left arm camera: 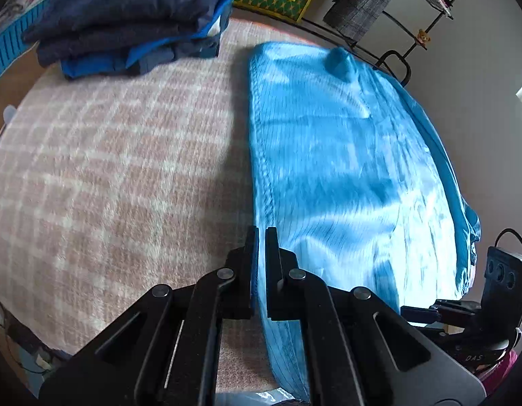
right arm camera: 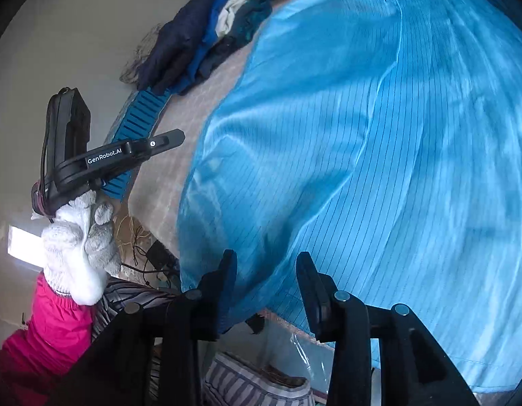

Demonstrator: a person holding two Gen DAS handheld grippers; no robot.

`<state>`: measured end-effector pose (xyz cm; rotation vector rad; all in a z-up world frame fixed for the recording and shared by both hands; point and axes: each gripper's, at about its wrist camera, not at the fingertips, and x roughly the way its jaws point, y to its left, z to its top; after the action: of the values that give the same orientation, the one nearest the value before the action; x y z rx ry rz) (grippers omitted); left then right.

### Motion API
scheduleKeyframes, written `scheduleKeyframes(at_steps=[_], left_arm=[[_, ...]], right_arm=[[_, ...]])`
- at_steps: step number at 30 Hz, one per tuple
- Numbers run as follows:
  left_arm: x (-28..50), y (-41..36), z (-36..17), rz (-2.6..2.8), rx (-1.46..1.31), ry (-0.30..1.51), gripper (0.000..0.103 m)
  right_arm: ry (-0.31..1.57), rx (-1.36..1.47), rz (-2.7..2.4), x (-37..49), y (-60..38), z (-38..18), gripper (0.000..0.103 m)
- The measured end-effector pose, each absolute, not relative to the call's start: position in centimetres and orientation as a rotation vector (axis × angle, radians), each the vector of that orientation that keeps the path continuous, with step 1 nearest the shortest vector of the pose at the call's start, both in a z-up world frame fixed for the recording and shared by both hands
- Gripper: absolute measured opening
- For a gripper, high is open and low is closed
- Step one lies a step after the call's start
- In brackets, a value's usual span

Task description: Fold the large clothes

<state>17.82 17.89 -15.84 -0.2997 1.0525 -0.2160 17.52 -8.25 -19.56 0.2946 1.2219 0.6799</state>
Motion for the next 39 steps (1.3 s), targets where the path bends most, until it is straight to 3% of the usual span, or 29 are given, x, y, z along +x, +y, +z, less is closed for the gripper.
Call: scheduleKeyframes(at_steps=[8, 16, 23, 27, 39], left_arm=[[25.0, 16.6, -8.5, -0.287, -0.273, 0.943, 0.0], [35.5, 14.2, -8.5, -0.297, -0.275, 0.902, 0.0], [43.1, 12.3, -13.7, -0.308, -0.332, 0.929, 0.0], [45.8, 11.0, -17.0, -0.324, -0.292, 0.945, 0.0], [48.3, 10.3, -22.8, -0.378, -0.247, 0.968, 0.0]], right_arm=[[1.004, 0.224, 0.567, 23.5, -14.8, -11.0, 0.04], [0.865, 0.184, 0.478, 33.8, -18.9, -6.6, 0.054], [0.948, 0.165, 0.477, 46.1, -18.2, -8.6, 0.052], [0.965, 0.245, 0.457, 52.9, -18.8, -10.8, 0.044], [1.014, 0.275, 0.339, 68.6, -16.9, -18.2, 0.043]])
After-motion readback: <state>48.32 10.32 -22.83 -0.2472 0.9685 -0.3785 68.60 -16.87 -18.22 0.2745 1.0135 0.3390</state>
